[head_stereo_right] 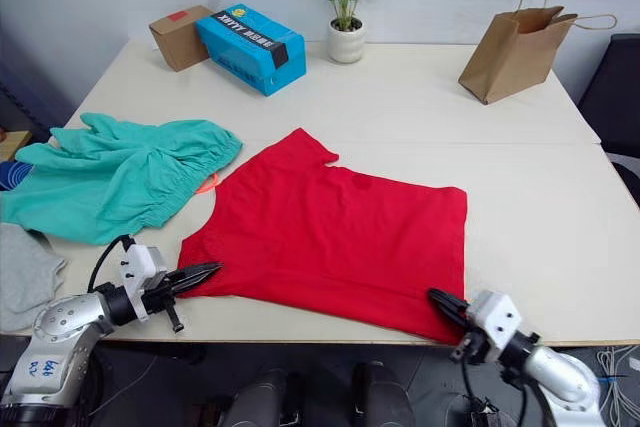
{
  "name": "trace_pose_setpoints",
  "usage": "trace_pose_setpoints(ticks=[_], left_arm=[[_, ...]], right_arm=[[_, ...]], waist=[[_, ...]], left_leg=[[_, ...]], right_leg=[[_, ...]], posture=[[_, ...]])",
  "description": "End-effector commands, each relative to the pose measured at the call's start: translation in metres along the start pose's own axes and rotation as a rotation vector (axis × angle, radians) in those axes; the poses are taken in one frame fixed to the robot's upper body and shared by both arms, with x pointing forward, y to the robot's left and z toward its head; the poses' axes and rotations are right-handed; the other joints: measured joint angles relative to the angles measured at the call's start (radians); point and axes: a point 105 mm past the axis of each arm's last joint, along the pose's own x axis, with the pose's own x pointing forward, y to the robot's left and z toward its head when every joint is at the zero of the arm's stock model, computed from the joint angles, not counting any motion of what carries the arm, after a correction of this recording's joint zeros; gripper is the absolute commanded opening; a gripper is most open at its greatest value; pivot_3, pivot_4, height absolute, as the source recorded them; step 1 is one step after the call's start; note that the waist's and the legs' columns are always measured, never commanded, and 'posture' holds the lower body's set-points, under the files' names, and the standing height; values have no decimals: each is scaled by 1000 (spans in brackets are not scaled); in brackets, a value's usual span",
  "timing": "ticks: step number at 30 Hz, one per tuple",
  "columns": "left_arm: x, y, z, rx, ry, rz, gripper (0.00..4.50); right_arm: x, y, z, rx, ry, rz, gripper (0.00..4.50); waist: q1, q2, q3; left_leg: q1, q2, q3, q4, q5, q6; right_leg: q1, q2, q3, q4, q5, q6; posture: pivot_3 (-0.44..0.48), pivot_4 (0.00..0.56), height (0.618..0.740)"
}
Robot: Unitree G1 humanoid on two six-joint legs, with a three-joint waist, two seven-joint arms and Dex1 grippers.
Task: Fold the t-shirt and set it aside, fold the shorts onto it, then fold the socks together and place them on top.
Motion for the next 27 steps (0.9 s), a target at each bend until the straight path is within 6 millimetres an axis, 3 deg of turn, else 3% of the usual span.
trace_pose_setpoints(ticks=[1, 3, 6, 9, 12, 14, 17, 27], left_arm=[[-10, 10, 11, 38, -20, 8, 14], [-14, 6, 21, 37, -36, -36, 14], [-23, -9, 32, 119, 3, -146, 570], [-32, -16, 36, 196, 38, -190, 1484], [-42, -22, 26, 236, 110, -227, 2343], [-45, -25, 17, 261, 155, -244, 2914], [-45, -22, 4, 276, 202, -224, 2914], [-41, -12, -9, 289, 270, -190, 2914]], right_arm=[[-18, -11, 4, -7, 22, -13, 0], [-23, -13, 17, 39, -3, 4, 0], [-27, 8, 37, 12, 12, 182, 360], [-28, 20, 45, -26, 34, 265, 1273], [-24, 30, 42, -51, 78, 318, 2185], [-21, 31, 37, -55, 96, 317, 2191], [-13, 27, 31, -89, 105, 311, 2191], [-6, 22, 12, -113, 156, 328, 2191]], waist=[[-1, 0, 0], [-3, 2, 1], [-8, 3, 1], [-5, 3, 1], [-2, 3, 1], [-1, 3, 1], [-1, 3, 1], [0, 4, 1]], left_leg=[[0, 0, 0, 0, 0, 0], [0, 0, 0, 0, 0, 0], [0, 1, 0, -1, 0, -1], [1, 1, 0, -3, 0, -2], [1, 1, 0, -4, 0, -2], [1, 1, 0, -5, 0, -2], [1, 1, 0, -6, 0, -2], [0, 1, 0, -8, 1, -2]], right_leg=[[0, 0, 0, 0, 0, 0], [0, 0, 0, 0, 0, 0], [-1, 0, 0, 1, -1, -2], [-1, 1, 0, 0, -2, -3], [-1, 1, 0, 0, -2, -3], [-1, 1, -1, -2, -2, -3], [-1, 1, -1, -4, -2, -3], [-1, 1, -2, -5, -2, -3]], posture=[[0, 150, 740], [0, 150, 740], [0, 150, 740], [0, 150, 740], [0, 150, 740], [0, 150, 740], [0, 150, 740], [0, 150, 740]])
